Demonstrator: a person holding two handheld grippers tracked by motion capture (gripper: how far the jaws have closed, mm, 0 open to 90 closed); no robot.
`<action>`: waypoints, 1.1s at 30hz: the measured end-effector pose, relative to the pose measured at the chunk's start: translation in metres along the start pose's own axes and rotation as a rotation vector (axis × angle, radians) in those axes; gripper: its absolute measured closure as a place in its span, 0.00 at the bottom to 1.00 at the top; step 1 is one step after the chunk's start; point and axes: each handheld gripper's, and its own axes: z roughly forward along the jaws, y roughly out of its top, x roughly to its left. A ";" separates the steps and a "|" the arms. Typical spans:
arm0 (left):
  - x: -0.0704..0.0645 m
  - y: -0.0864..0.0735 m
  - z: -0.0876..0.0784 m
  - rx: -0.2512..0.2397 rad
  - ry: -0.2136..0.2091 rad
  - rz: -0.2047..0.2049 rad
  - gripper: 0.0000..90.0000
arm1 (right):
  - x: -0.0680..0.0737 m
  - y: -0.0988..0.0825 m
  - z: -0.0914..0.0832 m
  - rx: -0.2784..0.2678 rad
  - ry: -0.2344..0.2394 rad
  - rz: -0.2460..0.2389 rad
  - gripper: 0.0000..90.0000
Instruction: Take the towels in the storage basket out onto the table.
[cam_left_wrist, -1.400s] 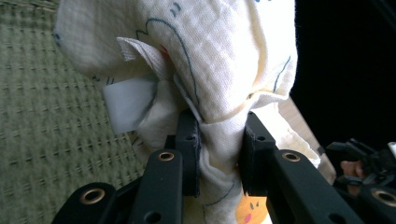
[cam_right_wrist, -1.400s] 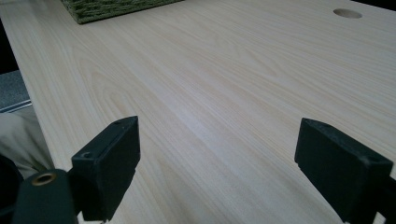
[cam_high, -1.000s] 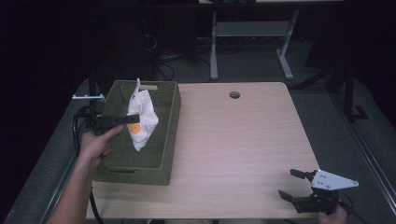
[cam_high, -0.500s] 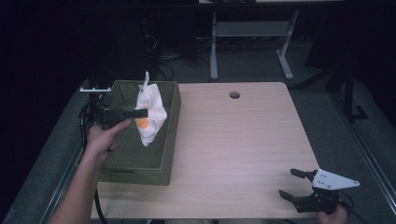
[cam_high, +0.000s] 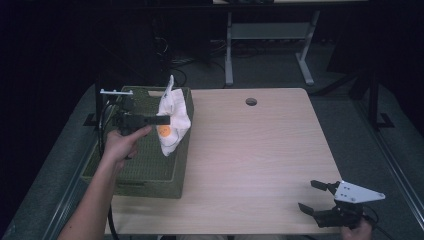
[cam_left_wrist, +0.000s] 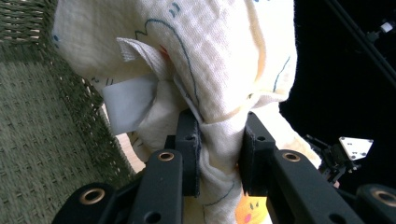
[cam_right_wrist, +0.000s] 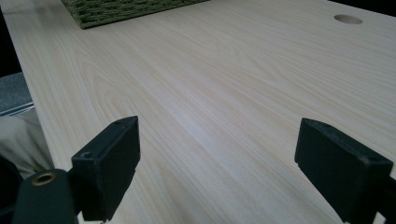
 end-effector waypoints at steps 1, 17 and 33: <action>-0.001 0.000 0.001 0.000 -0.002 0.002 0.81 | 0.000 0.000 0.000 0.002 0.000 0.004 0.15; -0.019 0.009 0.033 0.042 -0.027 0.036 0.81 | -0.001 0.001 -0.002 -0.014 -0.002 0.003 0.15; -0.029 0.009 0.067 0.073 -0.037 0.055 0.81 | -0.002 0.002 -0.003 -0.023 -0.001 -0.001 0.15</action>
